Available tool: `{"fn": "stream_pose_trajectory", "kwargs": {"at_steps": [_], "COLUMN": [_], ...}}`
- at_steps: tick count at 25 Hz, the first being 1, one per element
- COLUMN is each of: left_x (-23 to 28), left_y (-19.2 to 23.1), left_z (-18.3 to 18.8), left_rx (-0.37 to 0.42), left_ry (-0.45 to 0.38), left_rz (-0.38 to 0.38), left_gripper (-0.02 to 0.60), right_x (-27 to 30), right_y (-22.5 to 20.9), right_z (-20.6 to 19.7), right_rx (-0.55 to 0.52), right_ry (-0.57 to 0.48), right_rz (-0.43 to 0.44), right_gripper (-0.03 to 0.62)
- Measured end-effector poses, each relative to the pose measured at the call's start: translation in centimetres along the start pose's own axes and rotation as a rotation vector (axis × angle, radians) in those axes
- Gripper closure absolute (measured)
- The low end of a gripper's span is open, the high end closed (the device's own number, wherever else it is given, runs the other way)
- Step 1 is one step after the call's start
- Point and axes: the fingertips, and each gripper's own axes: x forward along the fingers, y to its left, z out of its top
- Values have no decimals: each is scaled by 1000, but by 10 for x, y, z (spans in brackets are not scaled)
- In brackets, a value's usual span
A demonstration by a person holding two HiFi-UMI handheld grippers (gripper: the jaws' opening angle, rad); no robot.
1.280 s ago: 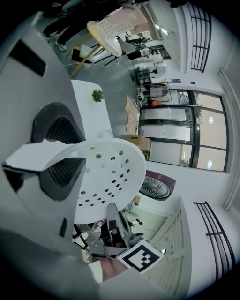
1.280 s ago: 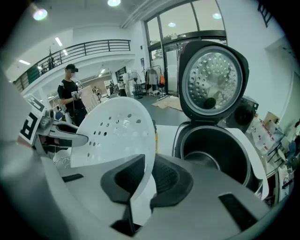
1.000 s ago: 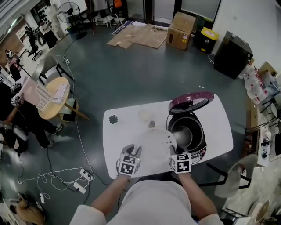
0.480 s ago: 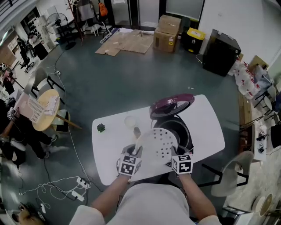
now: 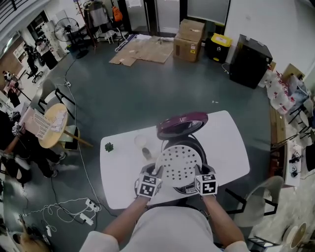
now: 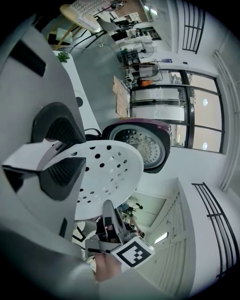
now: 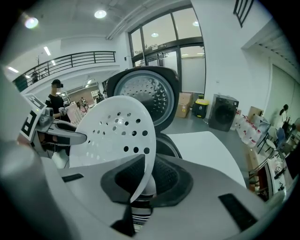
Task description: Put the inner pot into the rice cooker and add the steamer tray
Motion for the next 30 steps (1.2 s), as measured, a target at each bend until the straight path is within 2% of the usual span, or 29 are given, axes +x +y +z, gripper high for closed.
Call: {"fn": "stream_pose_trajectory", "kwargs": {"at_steps": [5,8,13,21,30], "left_x": [25,45,70,97,110], "left_y": [-21,-28,-34,-37,-29], "left_z": [11,9,5,-8,-40], "left_rx": [19,40,28,4,-19], "left_ry": [19,59,124,222,332], "left_rz": [22,50,61,77,111], "left_gripper": [477,474,476,471,463], "right_x": [5,14,31,55,82], "right_y": [-35,-52,-71,-84,-75], "right_z": [4,-3,-9,-17,-30], "right_rx": [-18,-59,-111,-202,-311], "right_ry": [-4,29,71,150,248], "right_rz": [-34,-30,-18,24,99], "right_gripper": [537,534,523,513,499]}}
